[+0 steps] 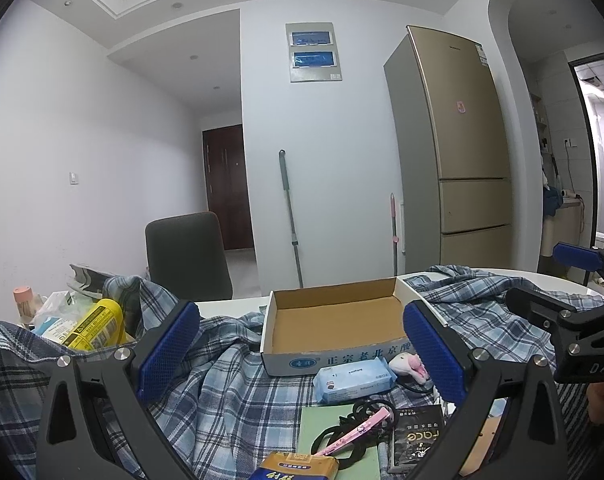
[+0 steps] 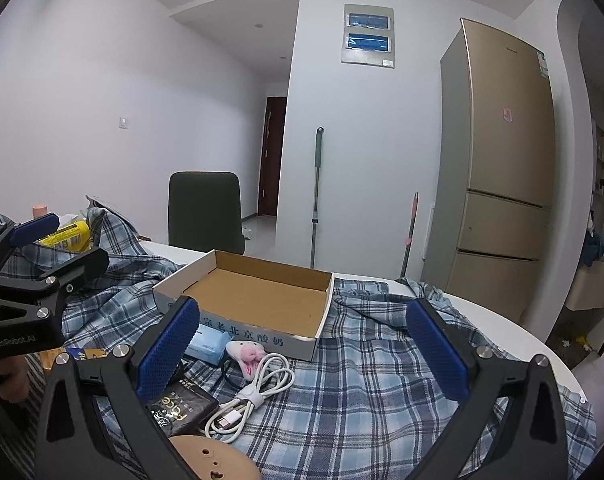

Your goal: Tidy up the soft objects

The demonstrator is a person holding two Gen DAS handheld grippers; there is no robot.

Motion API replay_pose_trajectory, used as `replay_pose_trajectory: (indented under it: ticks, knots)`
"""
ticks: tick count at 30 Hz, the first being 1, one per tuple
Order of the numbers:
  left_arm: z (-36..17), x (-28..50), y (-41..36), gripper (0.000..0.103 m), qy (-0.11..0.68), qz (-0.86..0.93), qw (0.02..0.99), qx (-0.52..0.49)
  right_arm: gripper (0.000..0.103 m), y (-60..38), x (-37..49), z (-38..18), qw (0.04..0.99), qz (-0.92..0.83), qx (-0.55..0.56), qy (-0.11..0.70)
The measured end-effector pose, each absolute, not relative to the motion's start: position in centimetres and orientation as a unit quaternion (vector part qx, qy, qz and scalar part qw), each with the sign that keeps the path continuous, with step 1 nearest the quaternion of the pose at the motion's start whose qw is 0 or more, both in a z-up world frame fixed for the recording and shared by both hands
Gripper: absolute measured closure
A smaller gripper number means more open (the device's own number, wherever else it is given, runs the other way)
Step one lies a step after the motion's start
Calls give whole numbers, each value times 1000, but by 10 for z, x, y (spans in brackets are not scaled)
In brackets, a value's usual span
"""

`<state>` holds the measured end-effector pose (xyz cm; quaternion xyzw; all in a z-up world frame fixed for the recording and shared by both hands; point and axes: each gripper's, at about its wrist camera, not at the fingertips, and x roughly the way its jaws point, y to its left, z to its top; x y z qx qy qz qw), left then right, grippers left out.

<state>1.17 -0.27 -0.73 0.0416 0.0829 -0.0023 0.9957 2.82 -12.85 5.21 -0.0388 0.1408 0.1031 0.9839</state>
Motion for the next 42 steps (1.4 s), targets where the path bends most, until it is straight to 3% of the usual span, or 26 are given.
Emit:
replay_pose_trajectory:
  ticks: [42]
  knots:
    - [-5, 8, -4, 0, 83, -6, 996, 43, 0, -132, 32, 55, 983, 105, -34, 147]
